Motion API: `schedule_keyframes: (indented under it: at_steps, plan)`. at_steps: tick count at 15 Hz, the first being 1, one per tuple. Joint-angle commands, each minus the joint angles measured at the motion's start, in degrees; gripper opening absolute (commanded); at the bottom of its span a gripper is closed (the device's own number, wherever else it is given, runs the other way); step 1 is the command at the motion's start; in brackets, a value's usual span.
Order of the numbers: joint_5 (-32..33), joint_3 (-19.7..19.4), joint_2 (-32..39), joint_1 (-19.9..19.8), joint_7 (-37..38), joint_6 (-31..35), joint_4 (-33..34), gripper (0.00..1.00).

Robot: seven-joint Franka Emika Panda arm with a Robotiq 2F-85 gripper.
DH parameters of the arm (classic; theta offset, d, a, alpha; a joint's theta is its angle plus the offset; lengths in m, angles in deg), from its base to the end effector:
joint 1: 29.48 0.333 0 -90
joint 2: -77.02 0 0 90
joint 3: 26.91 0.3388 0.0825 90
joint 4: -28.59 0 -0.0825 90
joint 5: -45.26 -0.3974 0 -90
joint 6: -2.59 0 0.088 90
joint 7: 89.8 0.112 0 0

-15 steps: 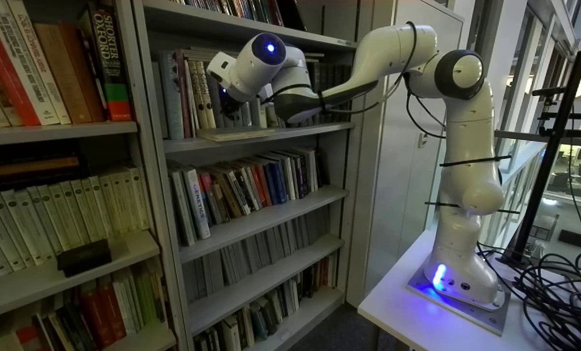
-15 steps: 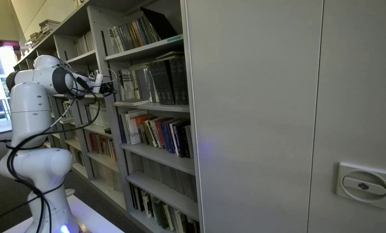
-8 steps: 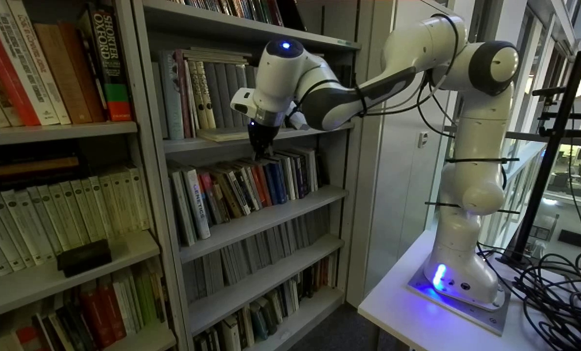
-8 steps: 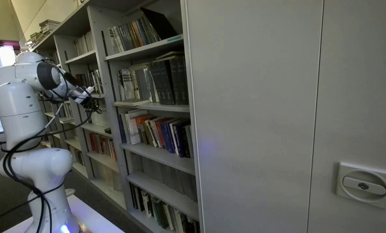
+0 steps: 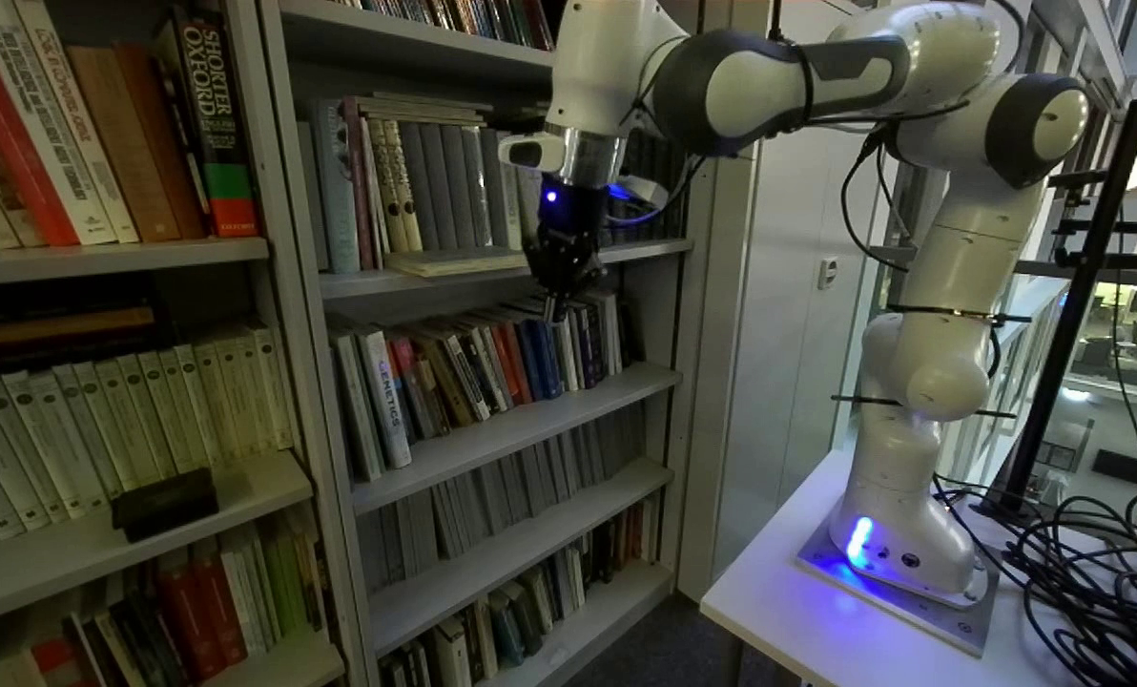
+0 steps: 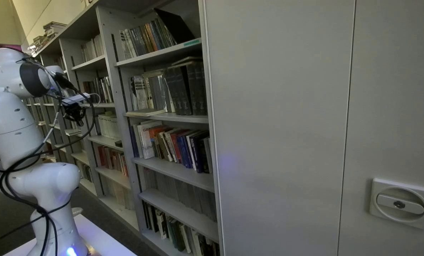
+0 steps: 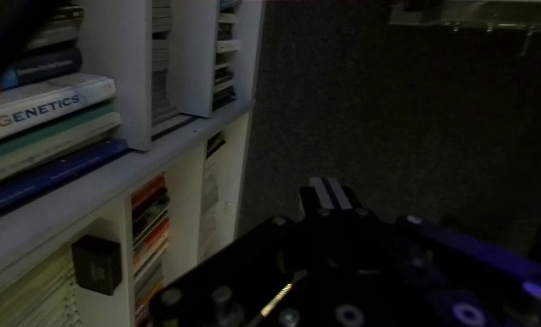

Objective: Pick up the book and arrange it on the shelf with the other books

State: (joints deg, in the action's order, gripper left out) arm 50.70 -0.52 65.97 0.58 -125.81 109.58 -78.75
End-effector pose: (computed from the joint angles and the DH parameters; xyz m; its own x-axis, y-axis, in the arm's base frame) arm 0.2843 0.4512 0.6156 -0.0660 0.9975 0.0261 0.9691 0.0578 0.2396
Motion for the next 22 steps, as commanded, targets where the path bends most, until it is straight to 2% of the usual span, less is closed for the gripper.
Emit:
schedule_keyframes:
  at_steps: [1, 2, 3, 4, 5, 7, 8, 12, 13, 14, 15, 20, 21, 22]
  plan:
    - [-5.2, -2.03, -1.85, 0.02, -9.14, -7.88, 2.86, 0.0]
    - [-5.51, -2.3, -1.93, -0.22, -10.77, -9.1, 3.48, 0.0]
    - [-4.54, -2.45, -1.71, -0.62, -12.18, -10.06, 4.38, 0.26]
    - [-3.73, -1.13, -1.43, -0.53, -8.32, -7.67, 2.82, 0.27]
    - [-3.72, -1.25, -1.42, -0.66, -8.7, -7.94, 3.08, 0.09]
    - [-3.72, -1.15, -1.21, -0.63, -8.62, -7.94, 2.97, 0.24]
    - [-3.72, -1.06, -1.11, -0.6, -8.61, -7.94, 2.95, 0.27]
    - [-3.71, -0.92, -1.0, -0.57, -8.57, -7.93, 2.95, 0.27]
    - [-3.71, -0.92, -1.0, -0.56, -8.57, -7.93, 2.95, 0.52]
    - [-3.99, -0.94, -0.83, -0.58, -8.42, -8.67, 3.13, 0.53]
    - [-4.58, -1.06, -0.68, -0.56, -8.6, -8.53, 3.11, 0.58]
    - [-6.18, -1.33, 0.44, -0.64, -9.24, -8.99, 2.94, 0.96]
    - [-6.38, -1.35, 0.54, -0.64, -9.38, -8.93, 2.98, 1.0]
    - [-6.29, -1.34, 0.62, -0.68, -9.42, -8.97, 3.15, 1.0]
